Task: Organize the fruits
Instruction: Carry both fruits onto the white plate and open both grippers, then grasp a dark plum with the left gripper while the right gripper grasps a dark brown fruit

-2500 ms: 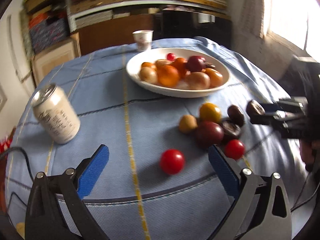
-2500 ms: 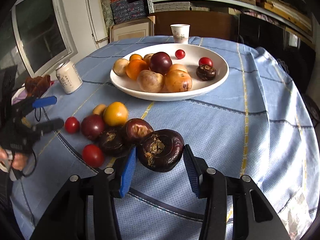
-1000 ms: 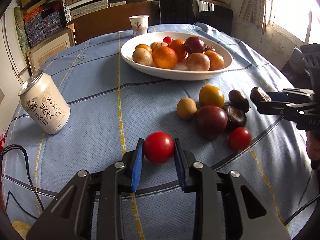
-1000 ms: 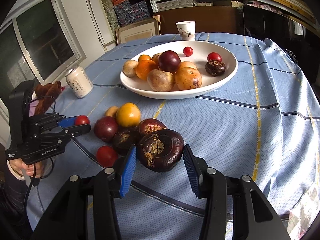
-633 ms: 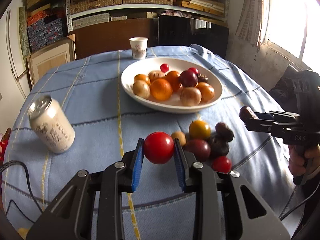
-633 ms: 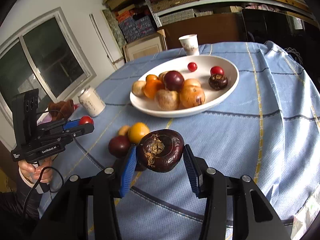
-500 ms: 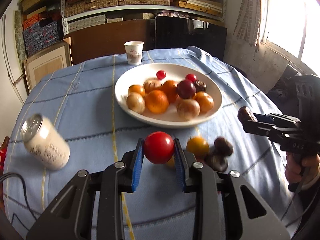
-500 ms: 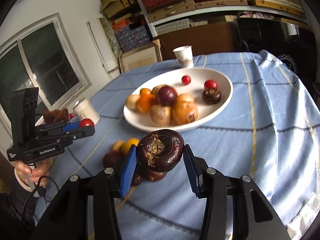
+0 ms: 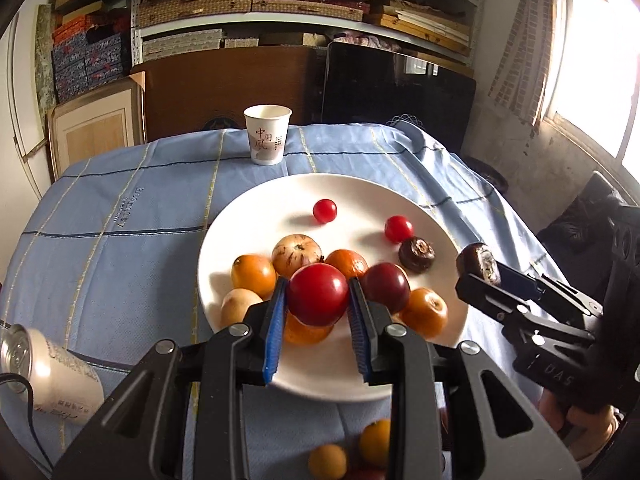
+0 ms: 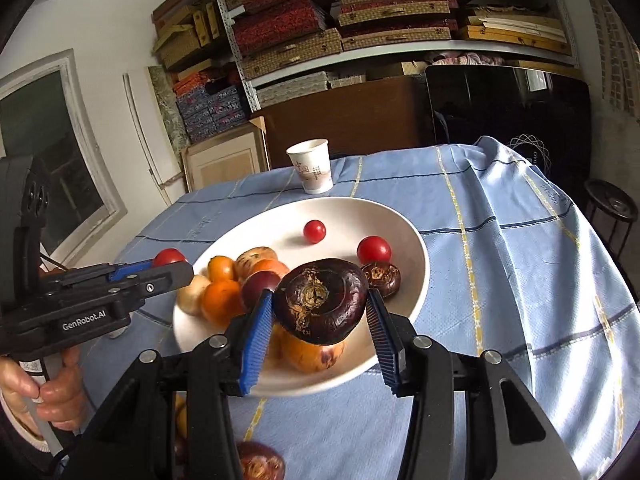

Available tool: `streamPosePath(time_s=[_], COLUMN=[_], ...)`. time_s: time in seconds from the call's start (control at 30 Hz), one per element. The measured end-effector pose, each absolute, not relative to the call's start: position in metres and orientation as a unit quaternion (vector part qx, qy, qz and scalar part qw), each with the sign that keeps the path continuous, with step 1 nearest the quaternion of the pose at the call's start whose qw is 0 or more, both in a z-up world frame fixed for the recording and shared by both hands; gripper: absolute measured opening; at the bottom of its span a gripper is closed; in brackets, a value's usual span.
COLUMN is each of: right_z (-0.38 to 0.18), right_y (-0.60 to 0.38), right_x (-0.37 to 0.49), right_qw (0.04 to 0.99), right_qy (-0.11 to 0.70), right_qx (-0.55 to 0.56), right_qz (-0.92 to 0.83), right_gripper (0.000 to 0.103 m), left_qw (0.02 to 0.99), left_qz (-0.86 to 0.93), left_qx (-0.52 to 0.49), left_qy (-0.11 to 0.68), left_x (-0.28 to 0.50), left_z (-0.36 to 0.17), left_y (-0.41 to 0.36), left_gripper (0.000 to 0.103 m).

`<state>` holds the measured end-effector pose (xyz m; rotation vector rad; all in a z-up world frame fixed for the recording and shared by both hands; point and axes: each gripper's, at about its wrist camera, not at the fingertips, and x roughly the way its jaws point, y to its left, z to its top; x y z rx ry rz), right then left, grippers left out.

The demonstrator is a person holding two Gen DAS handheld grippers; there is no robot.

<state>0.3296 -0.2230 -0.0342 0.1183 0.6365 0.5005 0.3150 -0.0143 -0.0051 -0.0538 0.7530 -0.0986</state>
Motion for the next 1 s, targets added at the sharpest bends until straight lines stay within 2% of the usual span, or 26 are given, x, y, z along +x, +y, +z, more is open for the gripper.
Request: streamPosePath(time_s=[0.1, 0.2, 0.23, 0.3, 0.37, 0.4, 0.43, 0.7, 1.0], right_z=[-0.036, -0.033, -0.031, -0.028, -0.025, -0.024, -0.023, -0.021, -0.048], right_y=[-0.220, -0.218, -0.219, -0.220, -0.221, -0.221, -0.222, -0.218, -0.205], right_x=[0.335, 0.331, 0.329, 0.324, 0.316, 0.312, 0.306, 0.283, 0.260], right_qw=[0.914, 0.918, 0.918, 0.917, 0.914, 0.912, 0.909, 0.898, 0.861], right_qy=[0.311, 0.304, 0.302, 0.299, 0.298, 0.298, 0.299, 0.310, 0.388], right_qx=[0.058, 0.052, 0.053, 0.058, 0.057, 0.053, 0.046, 0.018, -0.022], right_qz=[0.253, 0.248, 0.251, 0.259, 0.271, 0.278, 0.286, 0.311, 0.328], right_gripper=[0.049, 0.054, 0.054, 0.055, 0.057, 0.057, 0.058, 0.058, 0.058], left_qw=[0.930, 0.935, 0.936, 0.938, 0.940, 0.941, 0.943, 0.940, 0.928], left_qz=[-0.041, -0.027, -0.025, -0.027, -0.026, -0.019, -0.012, 0.010, 0.017], left_qx=[-0.029, -0.031, -0.033, -0.037, -0.037, -0.036, -0.034, -0.051, -0.072], left_qy=[0.364, 0.353, 0.349, 0.344, 0.339, 0.336, 0.331, 0.338, 0.366], left_x=[0.320, 0.319, 0.317, 0.312, 0.306, 0.302, 0.298, 0.251, 0.210], left_z=[-0.008, -0.008, -0.007, -0.001, 0.005, 0.007, 0.010, 0.001, -0.028], left_y=[-0.013, -0.011, -0.010, -0.009, -0.009, -0.009, -0.008, 0.018, 0.036], left_gripper=[0.031, 0.060, 0.064, 0.065, 0.072, 0.084, 0.088, 0.089, 0.089])
